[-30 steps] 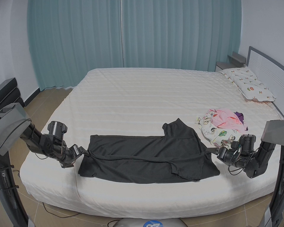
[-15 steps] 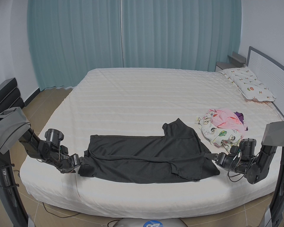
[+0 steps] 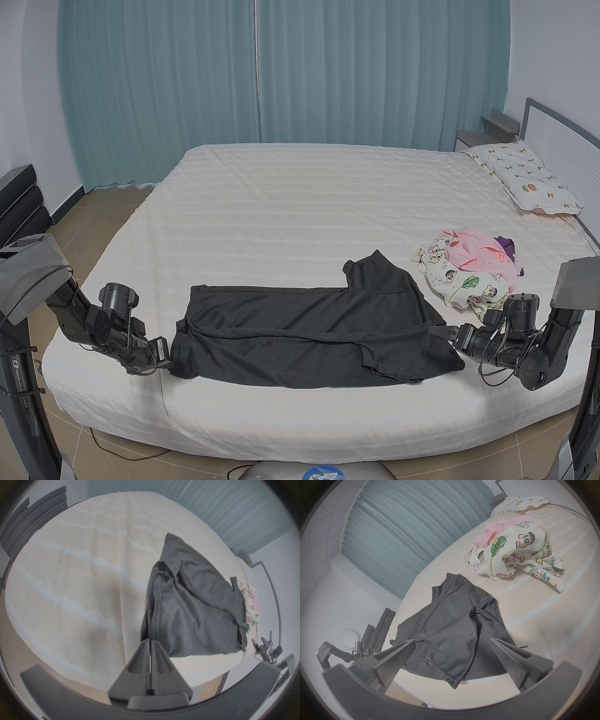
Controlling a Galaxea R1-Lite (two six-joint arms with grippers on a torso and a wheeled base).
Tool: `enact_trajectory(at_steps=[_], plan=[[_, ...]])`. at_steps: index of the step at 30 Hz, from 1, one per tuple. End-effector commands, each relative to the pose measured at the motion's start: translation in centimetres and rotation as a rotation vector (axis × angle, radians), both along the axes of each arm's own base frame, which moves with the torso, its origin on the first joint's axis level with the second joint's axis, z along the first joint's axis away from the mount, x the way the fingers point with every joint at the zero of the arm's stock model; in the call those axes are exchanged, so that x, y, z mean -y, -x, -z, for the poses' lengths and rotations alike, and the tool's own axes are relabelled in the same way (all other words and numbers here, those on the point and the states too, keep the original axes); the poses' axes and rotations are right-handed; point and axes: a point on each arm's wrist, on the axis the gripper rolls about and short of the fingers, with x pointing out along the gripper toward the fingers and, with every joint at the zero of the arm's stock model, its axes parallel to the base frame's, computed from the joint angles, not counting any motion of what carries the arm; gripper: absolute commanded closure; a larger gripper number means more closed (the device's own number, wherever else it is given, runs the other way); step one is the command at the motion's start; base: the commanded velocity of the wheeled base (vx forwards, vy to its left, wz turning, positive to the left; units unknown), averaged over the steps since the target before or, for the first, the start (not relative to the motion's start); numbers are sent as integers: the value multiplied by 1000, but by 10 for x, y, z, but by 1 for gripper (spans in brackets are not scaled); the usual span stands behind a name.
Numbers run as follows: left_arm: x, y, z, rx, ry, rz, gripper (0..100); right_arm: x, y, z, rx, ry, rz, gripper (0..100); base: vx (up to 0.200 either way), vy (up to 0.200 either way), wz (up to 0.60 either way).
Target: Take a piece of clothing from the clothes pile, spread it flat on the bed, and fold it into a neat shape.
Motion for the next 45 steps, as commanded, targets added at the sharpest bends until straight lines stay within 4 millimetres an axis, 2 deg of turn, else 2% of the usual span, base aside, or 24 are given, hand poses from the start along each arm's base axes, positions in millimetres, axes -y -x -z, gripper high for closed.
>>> enact_trajectory(at_steps=[1, 8, 20, 21, 29, 30, 35, 41, 45], plan=[[-3, 13, -9, 5, -18, 10, 100, 0, 1, -1, 1, 0, 1, 0, 0, 0, 0], [-7, 20, -20, 30, -27, 3, 100, 0, 4, 1, -12, 0, 0, 0, 0, 0, 0], [-13, 30, -14, -55, -40, 33, 100, 2, 5, 2, -18, 0, 5, 0, 0, 0, 0], [-13, 30, -14, -55, -40, 33, 0, 2, 5, 2, -18, 0, 5, 0, 0, 0, 0], [-15, 12, -30, 20, -28, -8, 0, 1, 6, 1, -18, 0, 0, 0, 0, 0, 0], [-14, 1, -40, 49, 6, -78, 0, 0, 6, 1, -16, 0, -2, 0, 0, 0, 0], [1, -27, -59, 93, 128, -240, 0, 0, 7, 0, -13, 0, -3, 0, 0, 0, 0], [30, -53, -51, 61, 223, -368, 0, 0, 8, 2, -5, 0, -2, 0, 0, 0, 0], [47, -59, -38, 32, 213, -373, 0, -1, 10, 3, -12, -1, -3, 0, 0, 0, 0]])
